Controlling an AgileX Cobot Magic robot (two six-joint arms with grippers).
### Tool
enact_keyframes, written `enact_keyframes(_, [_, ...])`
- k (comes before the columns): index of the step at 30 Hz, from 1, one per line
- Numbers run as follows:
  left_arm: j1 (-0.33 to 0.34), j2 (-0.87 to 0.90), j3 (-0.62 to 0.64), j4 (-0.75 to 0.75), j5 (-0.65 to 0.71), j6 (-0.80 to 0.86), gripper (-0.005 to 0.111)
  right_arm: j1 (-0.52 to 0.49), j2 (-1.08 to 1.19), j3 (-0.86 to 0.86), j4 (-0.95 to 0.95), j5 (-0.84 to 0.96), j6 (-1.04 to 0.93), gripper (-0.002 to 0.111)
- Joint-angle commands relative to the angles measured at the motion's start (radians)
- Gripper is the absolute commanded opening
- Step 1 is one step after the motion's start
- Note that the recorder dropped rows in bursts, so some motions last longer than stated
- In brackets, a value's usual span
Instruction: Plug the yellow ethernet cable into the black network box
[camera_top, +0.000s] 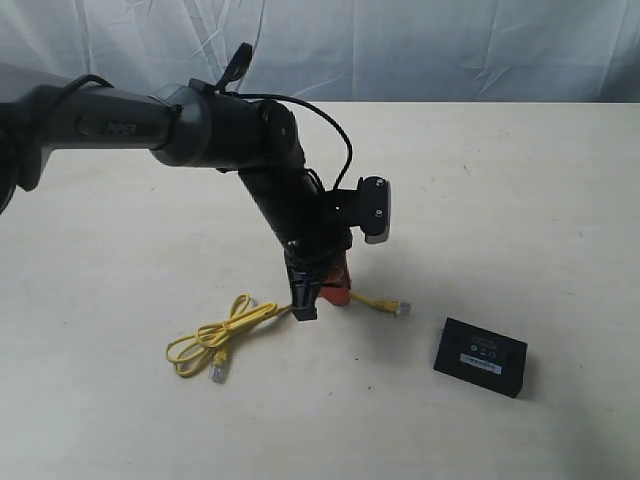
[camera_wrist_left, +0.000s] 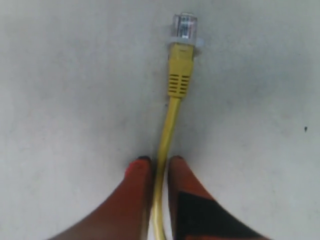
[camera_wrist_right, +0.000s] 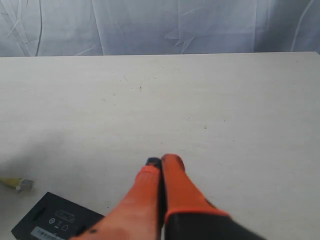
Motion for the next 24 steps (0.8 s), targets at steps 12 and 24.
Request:
enact_keyframes(12, [-0.003, -0.04, 0.004, 0.125, 0.005, -0.063, 0.0, 0.002, -0.005, 0.002, 0.0, -0.01, 0.0, -0.001])
enact_keyframes(24, [-0.003, -0.04, 0.004, 0.128, 0.003, -0.071, 0.0, 0.002, -0.005, 0.002, -0.011, -0.13, 0.0, -0.001])
